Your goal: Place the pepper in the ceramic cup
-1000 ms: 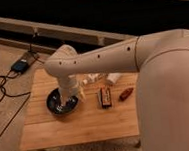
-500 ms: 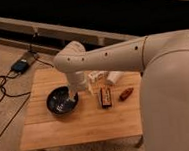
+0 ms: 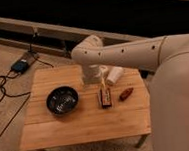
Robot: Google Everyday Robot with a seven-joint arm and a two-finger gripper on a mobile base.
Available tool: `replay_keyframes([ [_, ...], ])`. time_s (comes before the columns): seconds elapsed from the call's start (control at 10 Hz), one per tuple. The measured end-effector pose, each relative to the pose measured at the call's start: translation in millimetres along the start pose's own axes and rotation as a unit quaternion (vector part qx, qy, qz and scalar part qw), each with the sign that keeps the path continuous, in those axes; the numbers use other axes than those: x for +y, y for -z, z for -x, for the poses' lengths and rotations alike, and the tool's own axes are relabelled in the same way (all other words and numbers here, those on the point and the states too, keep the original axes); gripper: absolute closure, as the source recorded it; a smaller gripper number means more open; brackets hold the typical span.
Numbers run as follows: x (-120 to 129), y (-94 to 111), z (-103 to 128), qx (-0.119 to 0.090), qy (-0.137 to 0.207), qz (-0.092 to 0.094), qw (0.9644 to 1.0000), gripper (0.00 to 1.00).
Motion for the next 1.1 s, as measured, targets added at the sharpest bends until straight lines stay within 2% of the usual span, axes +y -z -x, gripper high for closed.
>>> replay_keyframes([
  [0.6,-83,-20,28,-0.008,-0.067,0.009,0.9977,0.35],
  [1.1,-119,-47,42,-0.015,-0.086,0.017,0.9961,0.35],
])
